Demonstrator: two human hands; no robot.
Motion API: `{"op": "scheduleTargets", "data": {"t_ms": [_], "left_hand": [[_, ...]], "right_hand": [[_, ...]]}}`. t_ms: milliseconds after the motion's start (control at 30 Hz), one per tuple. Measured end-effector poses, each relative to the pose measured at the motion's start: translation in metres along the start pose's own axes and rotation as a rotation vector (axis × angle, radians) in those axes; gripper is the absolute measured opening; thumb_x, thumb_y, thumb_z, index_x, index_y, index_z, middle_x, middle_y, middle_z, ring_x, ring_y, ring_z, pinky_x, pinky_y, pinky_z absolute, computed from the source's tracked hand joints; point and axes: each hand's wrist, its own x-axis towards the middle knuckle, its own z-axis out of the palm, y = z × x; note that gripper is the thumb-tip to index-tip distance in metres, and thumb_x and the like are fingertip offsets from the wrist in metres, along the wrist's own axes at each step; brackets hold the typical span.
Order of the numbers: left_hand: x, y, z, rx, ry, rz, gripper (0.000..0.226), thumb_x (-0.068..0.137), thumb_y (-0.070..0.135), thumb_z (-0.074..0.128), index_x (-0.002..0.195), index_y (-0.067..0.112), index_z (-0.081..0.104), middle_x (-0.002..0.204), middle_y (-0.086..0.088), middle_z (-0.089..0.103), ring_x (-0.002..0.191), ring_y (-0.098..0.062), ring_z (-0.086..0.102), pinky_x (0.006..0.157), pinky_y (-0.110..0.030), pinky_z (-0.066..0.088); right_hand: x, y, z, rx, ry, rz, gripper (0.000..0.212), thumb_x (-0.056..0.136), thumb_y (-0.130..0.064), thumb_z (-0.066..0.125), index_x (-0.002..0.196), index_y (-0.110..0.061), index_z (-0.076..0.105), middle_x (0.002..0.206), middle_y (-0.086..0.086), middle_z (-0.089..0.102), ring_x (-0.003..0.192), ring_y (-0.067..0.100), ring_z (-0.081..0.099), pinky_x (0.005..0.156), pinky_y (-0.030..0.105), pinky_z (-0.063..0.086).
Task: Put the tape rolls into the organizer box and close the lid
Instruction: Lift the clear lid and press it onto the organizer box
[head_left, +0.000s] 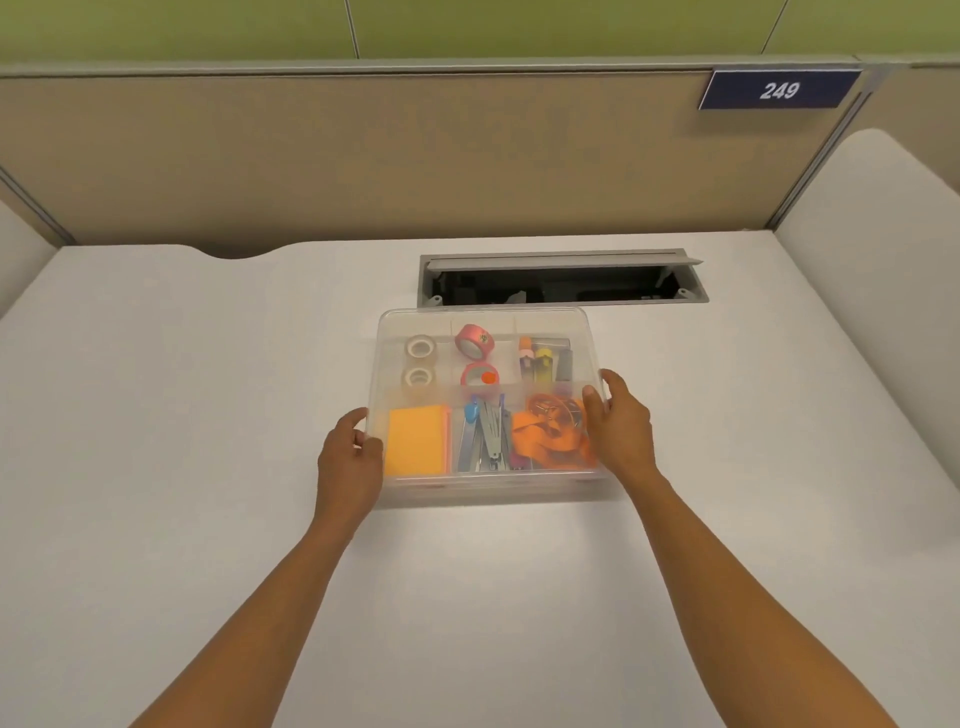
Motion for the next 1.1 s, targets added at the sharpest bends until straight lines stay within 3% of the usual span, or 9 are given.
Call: {"op": "scheduleTargets", "data": {"t_ms": [133, 333, 467, 600, 733, 833, 967, 1100], "left_hand": [[-0.006, 0.002, 0.015, 0.160, 0.053, 0.086, 0.043, 0.095, 0.014, 0.036, 0.138, 0.016, 0.038, 0.129, -0.013, 0.053, 0.107, -0.032, 0.056, 0.088, -0.046, 0.048], [-0.004, -0.002, 0.018, 0.275, 0.075, 0.076, 0.046, 0.096, 0.019, 0.033, 0.142, 0.015, 0.034, 0.137, -0.013, 0.054, 0.116, -0.037, 0.055, 0.093, -0.052, 0.047], [0.000, 0.001, 0.011, 0.399, 0.057, 0.059, 0.048, 0.092, 0.025, 0.034, 0.140, 0.018, 0.036, 0.125, -0.015, 0.061, 0.106, -0.040, 0.058, 0.085, -0.048, 0.046], [0.016, 0.005, -0.001, 0.511, 0.027, 0.054, 0.050, 0.088, 0.033, 0.043, 0.135, 0.018, 0.045, 0.131, -0.009, 0.053, 0.105, -0.036, 0.057, 0.081, -0.041, 0.040], [0.039, 0.021, -0.002, 0.485, 0.037, 0.183, 0.063, 0.088, 0.035, 0.051, 0.144, 0.016, 0.033, 0.145, -0.008, 0.038, 0.125, -0.030, 0.048, 0.097, -0.047, 0.043], [0.060, 0.039, 0.007, 0.538, 0.034, 0.320, 0.062, 0.091, 0.043, 0.047, 0.144, 0.015, 0.032, 0.149, -0.009, 0.037, 0.128, -0.033, 0.044, 0.099, -0.049, 0.042], [0.095, 0.057, 0.025, 0.692, -0.048, 0.367, 0.072, 0.093, 0.059, 0.032, 0.150, 0.016, 0.022, 0.159, -0.005, 0.026, 0.139, -0.031, 0.034, 0.106, -0.051, 0.036], [0.109, 0.052, 0.039, 0.733, -0.092, 0.353, 0.082, 0.088, 0.070, 0.022, 0.151, 0.018, 0.018, 0.162, -0.001, 0.015, 0.147, -0.026, 0.022, 0.111, -0.053, 0.030]], "right_hand": [[0.004, 0.003, 0.001, -0.056, -0.051, 0.008, 0.049, 0.099, -0.046, 0.035, 0.143, -0.024, 0.035, 0.117, 0.014, 0.066, 0.099, 0.034, 0.065, 0.088, 0.046, 0.050], [0.010, 0.003, 0.006, -0.109, -0.125, 0.036, 0.050, 0.101, -0.046, 0.025, 0.148, -0.030, 0.024, 0.118, 0.012, 0.064, 0.098, 0.033, 0.063, 0.088, 0.047, 0.050], [0.012, 0.006, 0.006, -0.146, -0.116, 0.055, 0.050, 0.101, -0.046, 0.023, 0.149, -0.033, 0.021, 0.116, 0.013, 0.063, 0.097, 0.033, 0.061, 0.085, 0.044, 0.047], [0.014, 0.007, 0.006, -0.355, -0.076, 0.025, 0.052, 0.100, -0.047, 0.024, 0.149, -0.029, 0.020, 0.112, 0.014, 0.064, 0.084, 0.027, 0.057, 0.073, 0.039, 0.046], [0.028, 0.002, 0.003, -0.398, -0.004, -0.036, 0.055, 0.097, -0.049, 0.031, 0.146, -0.025, 0.026, 0.128, 0.012, 0.055, 0.110, 0.033, 0.057, 0.085, 0.046, 0.048], [0.047, -0.005, 0.005, -0.355, 0.028, -0.169, 0.053, 0.097, -0.050, 0.033, 0.143, -0.023, 0.032, 0.138, 0.010, 0.047, 0.122, 0.030, 0.049, 0.092, 0.047, 0.046], [0.077, -0.018, 0.017, -0.413, -0.068, -0.304, 0.063, 0.096, -0.057, 0.030, 0.149, -0.023, 0.025, 0.157, 0.004, 0.026, 0.142, 0.025, 0.025, 0.112, 0.044, 0.025], [0.089, -0.020, 0.029, -0.438, -0.156, -0.312, 0.077, 0.090, -0.069, 0.021, 0.151, -0.022, 0.016, 0.161, 0.001, 0.008, 0.148, 0.019, 0.004, 0.114, 0.036, 0.006]]}}
